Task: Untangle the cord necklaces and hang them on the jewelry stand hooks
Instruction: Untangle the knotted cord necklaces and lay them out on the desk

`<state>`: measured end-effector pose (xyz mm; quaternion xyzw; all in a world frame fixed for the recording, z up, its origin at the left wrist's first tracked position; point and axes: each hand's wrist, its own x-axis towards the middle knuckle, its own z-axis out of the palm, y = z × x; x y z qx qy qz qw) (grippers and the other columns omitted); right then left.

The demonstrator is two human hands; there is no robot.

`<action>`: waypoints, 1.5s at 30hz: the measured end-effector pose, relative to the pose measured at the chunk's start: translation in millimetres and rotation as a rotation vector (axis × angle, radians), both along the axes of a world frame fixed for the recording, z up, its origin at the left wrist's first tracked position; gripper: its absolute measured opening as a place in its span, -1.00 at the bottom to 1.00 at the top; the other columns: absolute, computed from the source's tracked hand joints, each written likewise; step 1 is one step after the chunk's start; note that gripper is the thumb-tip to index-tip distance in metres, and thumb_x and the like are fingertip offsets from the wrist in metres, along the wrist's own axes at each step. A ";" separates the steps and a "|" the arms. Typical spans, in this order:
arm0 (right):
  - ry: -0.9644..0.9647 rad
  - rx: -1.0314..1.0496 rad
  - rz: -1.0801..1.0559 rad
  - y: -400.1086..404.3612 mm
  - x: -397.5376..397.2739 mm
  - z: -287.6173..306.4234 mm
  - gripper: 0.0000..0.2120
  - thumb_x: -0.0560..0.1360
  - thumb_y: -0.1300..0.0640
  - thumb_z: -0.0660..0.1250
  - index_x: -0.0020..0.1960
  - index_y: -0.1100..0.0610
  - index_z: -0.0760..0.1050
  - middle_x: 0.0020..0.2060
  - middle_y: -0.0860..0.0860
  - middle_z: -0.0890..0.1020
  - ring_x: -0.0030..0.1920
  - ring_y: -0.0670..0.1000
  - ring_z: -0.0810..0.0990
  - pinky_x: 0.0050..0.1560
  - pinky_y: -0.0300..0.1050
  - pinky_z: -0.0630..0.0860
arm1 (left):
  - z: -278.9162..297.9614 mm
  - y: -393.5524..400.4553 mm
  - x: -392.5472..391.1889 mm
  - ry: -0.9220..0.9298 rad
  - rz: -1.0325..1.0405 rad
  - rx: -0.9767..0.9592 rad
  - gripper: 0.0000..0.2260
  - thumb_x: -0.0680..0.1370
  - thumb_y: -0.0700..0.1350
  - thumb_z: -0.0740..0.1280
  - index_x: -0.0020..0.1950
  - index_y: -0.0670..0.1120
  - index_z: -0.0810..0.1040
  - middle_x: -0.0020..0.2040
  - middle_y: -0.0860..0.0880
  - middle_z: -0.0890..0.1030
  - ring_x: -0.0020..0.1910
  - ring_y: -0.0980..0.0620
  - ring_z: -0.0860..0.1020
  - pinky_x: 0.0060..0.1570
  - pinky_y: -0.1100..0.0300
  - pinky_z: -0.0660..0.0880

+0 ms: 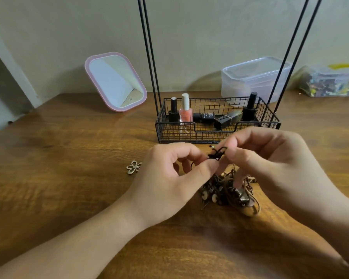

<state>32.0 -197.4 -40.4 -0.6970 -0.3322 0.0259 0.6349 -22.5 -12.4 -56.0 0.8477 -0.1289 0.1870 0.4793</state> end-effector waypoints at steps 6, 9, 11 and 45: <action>-0.051 -0.057 0.015 0.1 1.7 -4.0 -0.88 0.51 0.10 0.41 -0.20 0.07 0.65 -0.10 0.01 0.71 -0.20 0.03 0.69 -0.30 -0.06 0.65 | 2.0 0.3 2.2 0.153 -0.035 -0.228 -0.85 0.47 -0.02 0.44 -0.08 -0.05 0.75 -0.19 -0.06 0.72 -0.10 -0.12 0.64 -0.03 -0.11 0.56; -0.155 -0.129 -0.058 -0.1 2.4 -7.5 -0.91 0.46 0.09 0.39 -0.20 -0.02 0.63 -0.12 -0.05 0.69 -0.17 0.01 0.67 -0.31 -0.12 0.61 | 0.3 0.4 3.9 0.202 -0.042 -0.316 -0.86 0.41 -0.06 0.46 -0.14 -0.11 0.73 -0.20 -0.15 0.69 -0.10 -0.17 0.61 -0.01 -0.02 0.56; -0.203 -0.183 -0.123 0.1 1.8 -9.3 -0.93 0.44 0.05 0.37 -0.20 -0.07 0.61 -0.19 -0.07 0.68 -0.21 -0.03 0.67 -0.34 -0.21 0.58 | -0.4 1.0 3.6 0.209 -0.073 -0.331 -0.79 0.38 0.00 0.47 -0.14 -0.13 0.71 -0.19 -0.24 0.64 -0.16 -0.12 0.57 -0.05 0.05 0.54; -0.373 -0.316 0.028 -1.3 3.8 -7.5 -0.80 0.49 0.10 0.43 0.05 -0.16 0.60 0.01 -0.11 0.60 -0.04 0.03 0.59 -0.23 -0.31 0.46 | -1.2 2.6 6.4 0.364 -0.271 -0.400 -0.76 0.34 0.01 0.41 -0.15 -0.14 0.62 -0.21 -0.13 0.52 -0.12 -0.01 0.46 -0.02 0.15 0.42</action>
